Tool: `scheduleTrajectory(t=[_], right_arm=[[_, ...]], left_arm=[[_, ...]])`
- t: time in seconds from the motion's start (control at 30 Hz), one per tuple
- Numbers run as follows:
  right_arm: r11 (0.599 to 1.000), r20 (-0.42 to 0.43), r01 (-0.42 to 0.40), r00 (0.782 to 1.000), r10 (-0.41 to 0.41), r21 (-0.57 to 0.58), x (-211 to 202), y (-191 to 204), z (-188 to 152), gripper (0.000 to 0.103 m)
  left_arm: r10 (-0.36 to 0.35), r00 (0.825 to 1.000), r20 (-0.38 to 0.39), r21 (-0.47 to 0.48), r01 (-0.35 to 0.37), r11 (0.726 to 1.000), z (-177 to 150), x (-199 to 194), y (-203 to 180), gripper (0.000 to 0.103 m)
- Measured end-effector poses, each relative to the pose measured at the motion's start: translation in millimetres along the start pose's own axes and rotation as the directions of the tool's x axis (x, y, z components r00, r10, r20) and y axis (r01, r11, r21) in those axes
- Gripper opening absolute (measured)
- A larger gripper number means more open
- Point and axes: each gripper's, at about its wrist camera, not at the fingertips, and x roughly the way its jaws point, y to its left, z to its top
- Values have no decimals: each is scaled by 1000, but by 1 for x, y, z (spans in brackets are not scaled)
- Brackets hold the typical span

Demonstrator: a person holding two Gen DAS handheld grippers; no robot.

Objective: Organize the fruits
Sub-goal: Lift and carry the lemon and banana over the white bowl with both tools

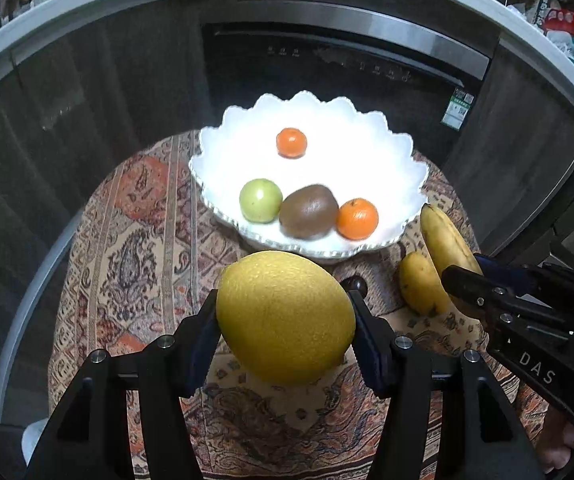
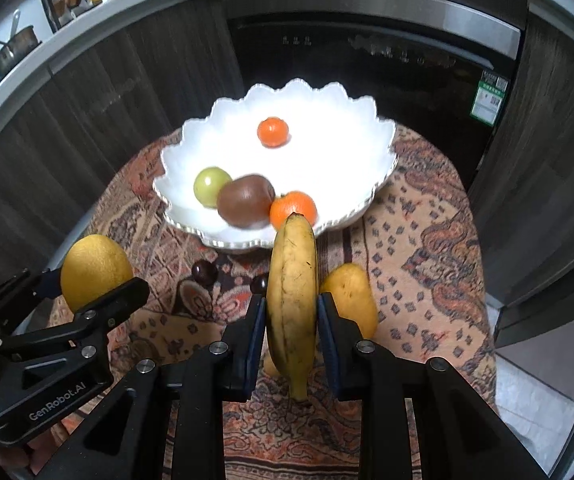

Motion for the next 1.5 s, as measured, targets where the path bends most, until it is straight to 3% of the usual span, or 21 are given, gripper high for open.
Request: scheduleTrajectory(t=[0.5,1.07,1.5], right_arm=[[1000,75,4,997,-6,21,-6,-12,52,27],[998,82,11,996,-16,58,42,-29,107,27],[996,28,-2,1000,-1,88,88,-48,117,28]], left_arm=[[-8,999,53,32,7,999,57,0,-3,59],[-7,999,33,66,5,998,116,65,3,59],[-41,999,-35,57,43,997,128,114,-2,60]])
